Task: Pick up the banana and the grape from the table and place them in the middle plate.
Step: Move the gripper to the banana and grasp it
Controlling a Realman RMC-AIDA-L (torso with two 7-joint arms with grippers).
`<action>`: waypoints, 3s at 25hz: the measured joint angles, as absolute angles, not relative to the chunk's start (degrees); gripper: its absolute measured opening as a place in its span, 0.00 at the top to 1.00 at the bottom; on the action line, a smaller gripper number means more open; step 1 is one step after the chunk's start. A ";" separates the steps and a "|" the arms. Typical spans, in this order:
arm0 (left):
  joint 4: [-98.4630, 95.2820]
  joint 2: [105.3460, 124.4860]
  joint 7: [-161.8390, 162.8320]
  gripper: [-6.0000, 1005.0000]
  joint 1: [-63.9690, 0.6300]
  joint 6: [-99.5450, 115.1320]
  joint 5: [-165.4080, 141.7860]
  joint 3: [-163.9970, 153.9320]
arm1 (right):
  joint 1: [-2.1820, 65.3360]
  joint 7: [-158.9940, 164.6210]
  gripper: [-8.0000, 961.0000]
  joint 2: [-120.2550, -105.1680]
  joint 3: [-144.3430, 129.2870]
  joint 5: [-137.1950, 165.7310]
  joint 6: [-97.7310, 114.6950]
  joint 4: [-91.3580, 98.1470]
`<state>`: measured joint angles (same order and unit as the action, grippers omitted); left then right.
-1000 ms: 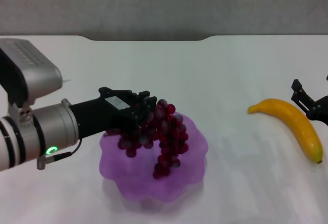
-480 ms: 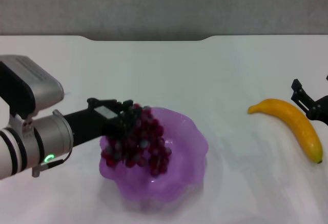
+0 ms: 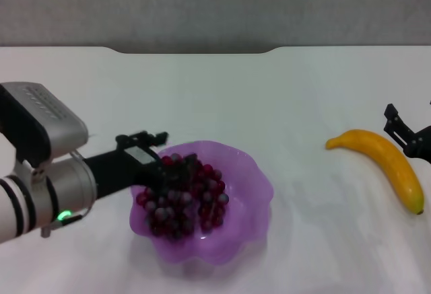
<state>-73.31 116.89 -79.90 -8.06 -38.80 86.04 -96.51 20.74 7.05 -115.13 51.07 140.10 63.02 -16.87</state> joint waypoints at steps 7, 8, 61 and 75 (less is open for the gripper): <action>-73.28 116.79 -82.54 0.28 -6.96 -36.75 91.61 -90.83 | 20.74 7.03 0.06 -115.13 51.06 140.20 63.02 -16.87; -72.99 116.76 -83.22 0.26 -6.97 -36.96 93.80 -89.14 | 20.75 7.03 0.06 -115.13 51.07 140.22 63.02 -16.87; -13.49 117.06 -136.70 0.11 -17.48 -54.79 150.68 -57.12 | 14.06 -20.83 0.06 -114.62 73.41 140.23 -1.61 -64.07; -13.44 117.16 -136.54 0.11 -18.06 -54.75 150.73 -57.14 | 23.13 -19.29 0.06 -114.56 96.06 142.59 -43.44 -67.75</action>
<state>-13.44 117.16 -136.54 -18.06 -54.75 150.73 -57.14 23.13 -19.29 -114.56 96.06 142.59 -43.44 -67.75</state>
